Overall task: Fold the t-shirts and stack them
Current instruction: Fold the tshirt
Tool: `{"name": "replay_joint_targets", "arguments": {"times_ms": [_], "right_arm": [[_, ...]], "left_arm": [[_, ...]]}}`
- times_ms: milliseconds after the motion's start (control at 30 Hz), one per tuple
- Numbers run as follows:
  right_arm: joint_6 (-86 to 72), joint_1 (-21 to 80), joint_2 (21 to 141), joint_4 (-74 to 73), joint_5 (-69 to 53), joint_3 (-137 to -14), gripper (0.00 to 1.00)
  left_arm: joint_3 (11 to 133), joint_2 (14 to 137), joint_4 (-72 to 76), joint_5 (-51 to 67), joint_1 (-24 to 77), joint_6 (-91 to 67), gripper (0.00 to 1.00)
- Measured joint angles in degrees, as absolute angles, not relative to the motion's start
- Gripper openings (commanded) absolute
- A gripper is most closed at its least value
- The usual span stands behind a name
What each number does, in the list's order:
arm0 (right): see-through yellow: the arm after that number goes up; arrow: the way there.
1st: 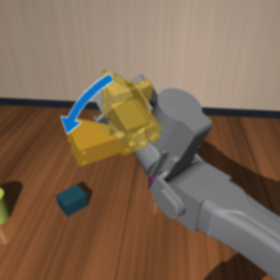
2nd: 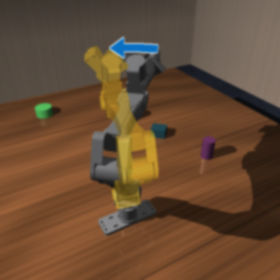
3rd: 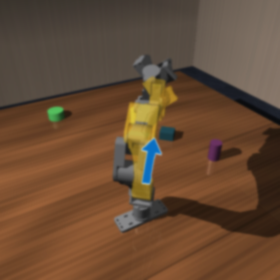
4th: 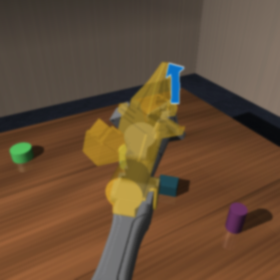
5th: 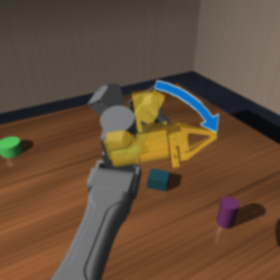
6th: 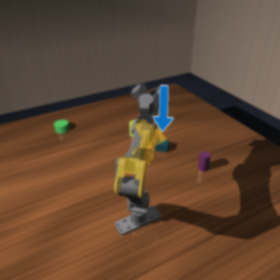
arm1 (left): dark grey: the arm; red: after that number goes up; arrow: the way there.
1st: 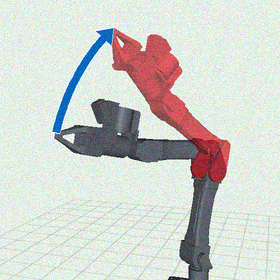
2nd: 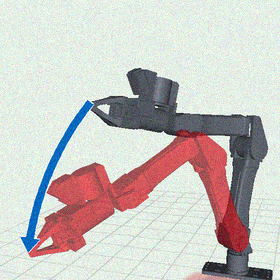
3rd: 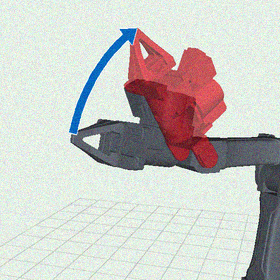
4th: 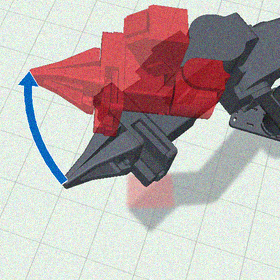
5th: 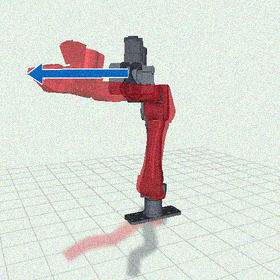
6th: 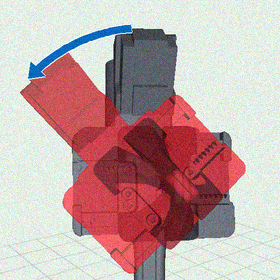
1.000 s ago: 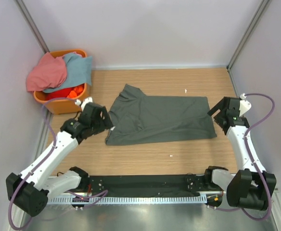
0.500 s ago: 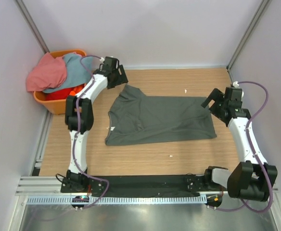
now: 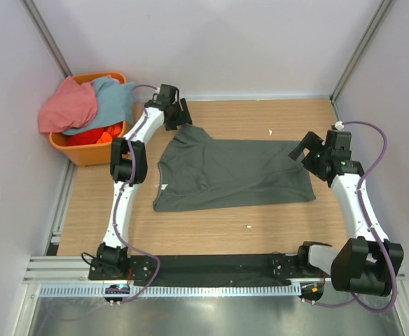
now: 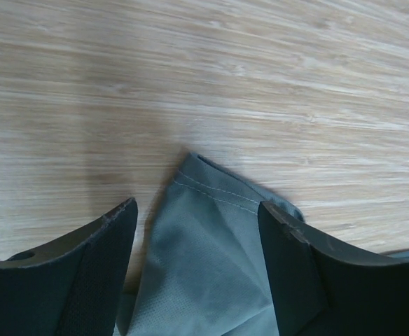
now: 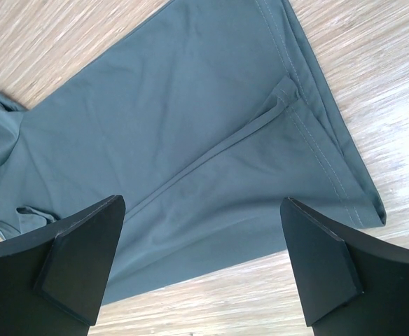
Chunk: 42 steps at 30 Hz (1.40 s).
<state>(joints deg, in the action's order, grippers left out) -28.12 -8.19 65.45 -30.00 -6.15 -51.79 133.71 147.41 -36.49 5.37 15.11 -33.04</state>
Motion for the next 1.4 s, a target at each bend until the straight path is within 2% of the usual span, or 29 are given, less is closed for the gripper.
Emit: {"name": "replay_joint_targets", "arguments": {"times_ms": [200,300,333,467,533,733,933,967,1100,1400], "right_arm": [[-28.14,-8.08,67.31,-28.73,-5.8,-51.4,1.0],[-28.32,-8.03,70.39,-27.66,-5.45,-51.4,0.99],[-28.4,-7.99,71.66,-27.31,-5.23,-51.42,0.99],[-28.86,-7.94,77.6,-27.49,-4.05,-53.25,1.0],[-28.95,-7.94,81.12,-27.49,-3.33,-55.94,1.0],[-28.62,-8.67,96.53,-26.24,-1.91,-72.07,0.95],[-28.01,-9.58,112.9,-25.36,1.28,-87.02,0.8],[-27.81,-9.67,115.39,-25.47,1.61,-88.9,0.74],[-27.03,-9.76,123.76,-26.63,2.96,-95.02,0.67],[-27.11,-9.76,125.62,-26.92,3.92,-95.79,0.49]], "left_arm": [[133.75,148.42,-34.33,8.08,14.98,-35.64,0.57],[134.04,149.25,-32.73,9.37,14.96,-36.53,0.39],[134.06,149.42,-32.42,9.65,14.92,-36.71,0.25],[134.58,150.67,-31.53,11.25,14.83,-37.52,0.05],[134.78,150.93,-31.38,11.94,14.81,-37.58,0.0],[133.99,150.39,-31.4,12.23,14.81,-37.54,0.0],[127.31,145.43,-32.29,11.57,14.81,-38.41,0.0],[126.61,144.62,-32.42,11.57,14.81,-38.57,0.0],[125.43,142.19,-32.6,11.6,14.81,-38.68,0.0],[125.34,139.85,-32.71,12.03,14.81,-38.85,0.0]]}}
